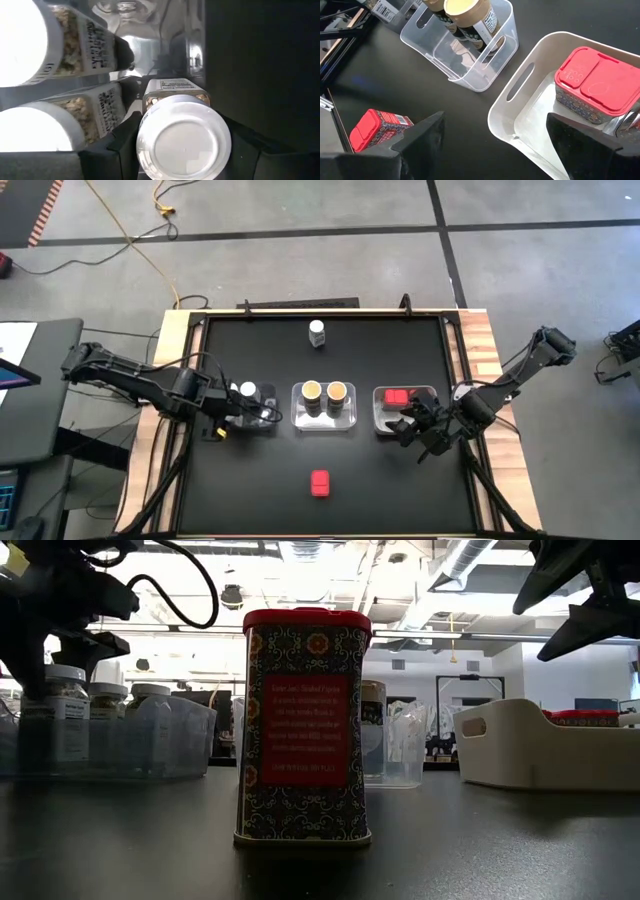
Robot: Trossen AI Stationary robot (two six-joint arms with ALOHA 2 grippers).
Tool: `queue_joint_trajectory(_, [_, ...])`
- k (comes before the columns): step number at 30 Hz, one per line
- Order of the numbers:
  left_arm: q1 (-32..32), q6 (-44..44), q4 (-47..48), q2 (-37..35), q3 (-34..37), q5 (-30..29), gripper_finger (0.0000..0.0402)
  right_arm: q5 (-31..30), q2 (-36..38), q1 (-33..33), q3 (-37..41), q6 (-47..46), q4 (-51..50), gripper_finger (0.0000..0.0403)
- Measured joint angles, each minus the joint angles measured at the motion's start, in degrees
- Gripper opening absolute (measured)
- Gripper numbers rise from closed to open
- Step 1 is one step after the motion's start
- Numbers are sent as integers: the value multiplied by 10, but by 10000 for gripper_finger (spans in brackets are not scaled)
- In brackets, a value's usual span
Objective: Sort spices by type
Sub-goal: Put the bottom white seasoning bottle into the black bin
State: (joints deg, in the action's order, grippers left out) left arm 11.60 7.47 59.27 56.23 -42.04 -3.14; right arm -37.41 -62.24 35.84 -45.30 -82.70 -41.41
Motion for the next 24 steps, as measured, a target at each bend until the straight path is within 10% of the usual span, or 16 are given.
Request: queue_joint_trajectory(24, [0,-8,3,0,0,-17,202,0,0,0,0,2,-1,372])
